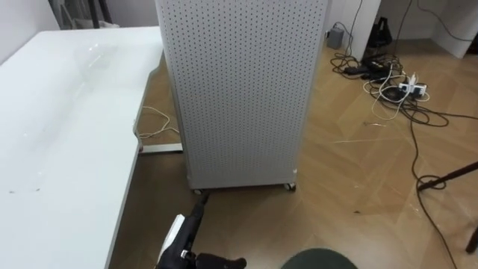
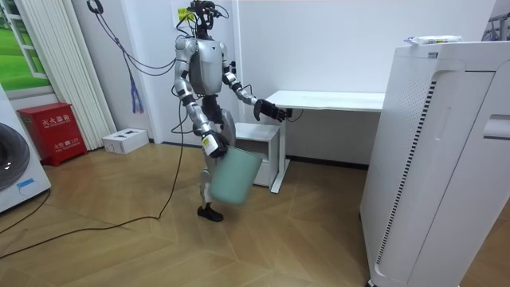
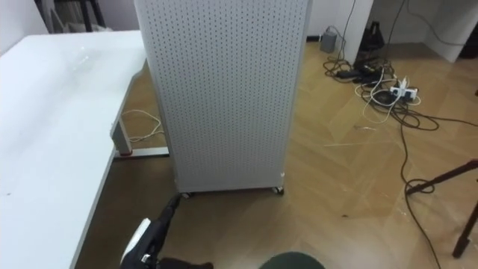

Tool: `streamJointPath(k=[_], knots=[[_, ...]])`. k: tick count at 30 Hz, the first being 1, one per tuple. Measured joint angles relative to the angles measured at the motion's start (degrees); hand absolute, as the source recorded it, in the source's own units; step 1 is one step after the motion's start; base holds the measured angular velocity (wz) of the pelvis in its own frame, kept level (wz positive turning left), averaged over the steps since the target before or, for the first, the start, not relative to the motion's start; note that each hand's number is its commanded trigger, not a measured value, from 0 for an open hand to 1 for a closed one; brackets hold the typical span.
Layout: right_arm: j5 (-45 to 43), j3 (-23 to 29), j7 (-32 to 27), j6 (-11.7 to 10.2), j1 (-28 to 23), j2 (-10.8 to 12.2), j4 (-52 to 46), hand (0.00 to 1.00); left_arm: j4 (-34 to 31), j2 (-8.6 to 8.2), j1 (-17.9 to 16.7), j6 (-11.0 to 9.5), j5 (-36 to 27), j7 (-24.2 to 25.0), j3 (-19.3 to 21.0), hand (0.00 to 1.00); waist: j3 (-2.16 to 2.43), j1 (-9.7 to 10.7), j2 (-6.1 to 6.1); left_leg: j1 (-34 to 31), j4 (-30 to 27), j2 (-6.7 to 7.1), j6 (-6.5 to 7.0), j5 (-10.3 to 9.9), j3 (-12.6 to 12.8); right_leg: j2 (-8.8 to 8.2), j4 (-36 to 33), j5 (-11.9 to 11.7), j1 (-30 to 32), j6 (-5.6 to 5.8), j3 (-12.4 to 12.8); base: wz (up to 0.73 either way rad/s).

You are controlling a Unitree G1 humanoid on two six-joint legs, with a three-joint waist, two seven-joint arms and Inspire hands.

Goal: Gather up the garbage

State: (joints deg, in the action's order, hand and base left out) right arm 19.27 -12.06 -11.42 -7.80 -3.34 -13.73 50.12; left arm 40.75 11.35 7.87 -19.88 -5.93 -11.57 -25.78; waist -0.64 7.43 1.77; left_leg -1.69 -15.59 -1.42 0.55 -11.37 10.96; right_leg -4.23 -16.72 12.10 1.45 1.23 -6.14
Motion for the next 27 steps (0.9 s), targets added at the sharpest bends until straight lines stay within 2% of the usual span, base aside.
streamJointPath(k=[3, 6, 9, 12, 14, 17, 21, 27], knots=[[0.07, 0.25, 0.76, 0.00, -0.08, 0.03, 3.80, 1.00, 1.23, 0.01, -3.47, 0.04, 0.46, -0.07, 3.46, 0.00, -0.11, -0.96, -0.05, 2.37, 1.50, -0.03, -0.02, -0.02, 1.92, 0.12, 0.15, 0.28, -0.22, 0.14, 1.42, -0.31], [0.48, 0.33, 1.71, 0.14, -0.19, 0.12, 6.79, 1.00, 3.35, 0.06, -5.96, 1.03, -0.04, -0.11, 5.49, 0.00, -0.15, -1.40, -0.12, 3.08, 2.19, -0.03, -0.03, -0.02, 2.14, 0.16, 0.52, 0.26, -0.60, 0.17, 1.39, -0.10], [0.47, 0.33, 1.94, 0.17, -0.19, 0.12, 8.49, 1.00, 5.88, 0.08, -6.49, 1.53, 0.07, -0.19, 5.53, 0.00, -0.15, -2.09, -0.15, 3.20, 2.47, -0.06, -0.04, -0.03, 2.24, 0.23, 0.69, 0.22, -0.59, 0.18, 1.39, -0.03], [0.28, 0.32, 2.66, 0.16, -0.38, 0.13, 10.24, 1.00, 11.52, 0.11, -6.79, 1.88, 1.58, -0.04, 6.34, 0.00, -0.13, -3.72, -0.15, 4.34, 3.52, -0.23, -0.09, -0.03, 3.17, 0.32, 0.82, 0.07, -0.75, 0.14, 1.07, -0.21], [0.43, 0.33, 3.06, 0.16, -0.87, 0.16, 10.57, 1.00, 13.46, 0.17, -7.95, 2.44, 1.71, 0.04, 7.82, 0.00, -0.18, -3.51, -0.07, 4.32, 3.74, -0.26, -0.21, -0.10, 3.20, 0.27, 1.02, 0.07, -0.69, 0.14, 0.41, -0.03], [-0.21, 0.39, 4.57, -0.15, -1.12, 0.44, 11.58, 1.00, 16.48, 0.14, -8.75, 2.52, 1.77, 0.17, 7.83, 0.00, -0.14, -3.49, -0.03, 4.37, 4.14, -0.26, -0.22, -0.11, 3.30, 0.32, 1.12, 0.07, -0.72, 0.14, 0.40, -0.01], [-2.91, 0.39, 6.23, -0.52, -1.02, 0.62, 12.35, 1.00, 16.85, 0.12, -10.72, 3.12, 4.24, 0.18, 7.78, 0.00, -0.11, -3.40, 0.04, 4.43, 4.26, -0.34, -0.37, -0.20, 3.60, 0.51, 1.43, 0.08, -0.67, 0.16, 0.97, -0.07], [-3.58, 0.39, 9.20, -1.07, -1.31, 2.27, 12.70, 1.00, 19.05, 0.21, -13.29, 3.47, 4.48, 0.12, 8.25, 0.00, 0.32, -3.40, 0.68, 5.38, 3.96, -1.40, -1.17, -0.69, 4.05, 1.49, 2.97, -0.19, -1.94, -0.32, 1.11, -0.06]])
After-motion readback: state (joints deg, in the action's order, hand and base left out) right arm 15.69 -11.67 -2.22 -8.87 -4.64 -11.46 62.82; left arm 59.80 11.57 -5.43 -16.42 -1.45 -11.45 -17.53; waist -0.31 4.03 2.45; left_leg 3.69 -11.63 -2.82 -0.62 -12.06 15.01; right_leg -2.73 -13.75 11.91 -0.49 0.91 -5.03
